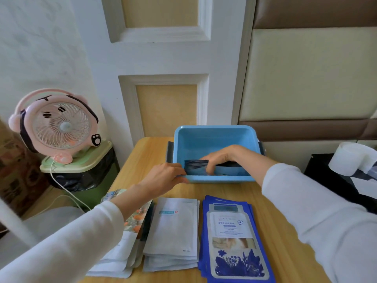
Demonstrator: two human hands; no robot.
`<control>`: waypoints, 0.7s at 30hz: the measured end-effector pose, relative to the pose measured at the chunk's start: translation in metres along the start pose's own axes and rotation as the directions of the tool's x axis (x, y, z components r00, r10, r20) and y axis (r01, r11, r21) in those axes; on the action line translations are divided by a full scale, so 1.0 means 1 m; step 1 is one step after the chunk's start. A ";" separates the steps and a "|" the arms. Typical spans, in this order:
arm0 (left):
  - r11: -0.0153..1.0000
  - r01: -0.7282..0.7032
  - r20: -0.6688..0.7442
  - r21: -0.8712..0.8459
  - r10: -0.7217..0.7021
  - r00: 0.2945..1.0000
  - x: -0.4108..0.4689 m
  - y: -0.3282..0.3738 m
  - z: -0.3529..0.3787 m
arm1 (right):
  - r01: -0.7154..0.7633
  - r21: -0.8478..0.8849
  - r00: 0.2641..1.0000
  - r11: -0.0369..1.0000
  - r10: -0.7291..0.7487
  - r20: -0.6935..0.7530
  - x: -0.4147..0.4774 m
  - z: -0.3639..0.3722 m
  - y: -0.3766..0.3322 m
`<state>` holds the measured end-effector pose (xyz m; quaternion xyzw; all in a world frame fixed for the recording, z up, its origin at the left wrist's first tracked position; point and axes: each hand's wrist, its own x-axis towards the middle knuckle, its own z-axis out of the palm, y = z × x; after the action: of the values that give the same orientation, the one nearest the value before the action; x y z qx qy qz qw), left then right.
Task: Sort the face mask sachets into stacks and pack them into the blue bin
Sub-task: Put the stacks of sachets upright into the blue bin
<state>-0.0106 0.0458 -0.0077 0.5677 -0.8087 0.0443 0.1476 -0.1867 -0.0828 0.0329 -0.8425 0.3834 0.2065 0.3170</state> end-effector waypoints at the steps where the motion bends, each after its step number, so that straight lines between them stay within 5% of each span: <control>1: 1.000 0.001 0.008 0.005 -0.001 1.000 -0.001 0.000 0.001 | 0.008 -0.026 1.000 1.000 -0.008 -0.008 -0.002 0.000 0.001; 8: 0.998 -0.030 -0.007 0.061 0.031 1.000 -0.001 0.005 0.009 | 0.040 -0.015 0.959 0.999 -0.043 -0.280 -0.028 -0.003 0.017; 11: 0.995 -0.014 -0.040 0.099 0.018 0.999 0.001 0.006 0.008 | -0.018 0.087 0.968 0.996 0.039 -0.247 -0.024 0.015 0.027; 17: 0.998 0.057 -0.042 0.021 -0.056 0.998 0.008 0.002 0.001 | 0.033 0.211 0.867 0.977 0.077 -0.493 -0.033 0.007 0.035; 19: 0.993 0.098 -0.082 -0.064 -0.103 0.991 0.016 0.000 0.000 | 0.050 0.121 0.791 0.991 0.035 -0.611 -0.039 0.008 0.039; 21: 0.979 0.145 -0.150 -0.141 -0.166 0.975 0.026 -0.002 0.002 | 0.170 0.051 0.560 0.984 -0.054 -0.827 -0.047 0.013 0.040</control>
<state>-0.0171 0.0210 -0.0024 0.6132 -0.7483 0.0260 0.2518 -0.2485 -0.0703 0.0362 -0.8429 0.4443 -0.2537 0.1668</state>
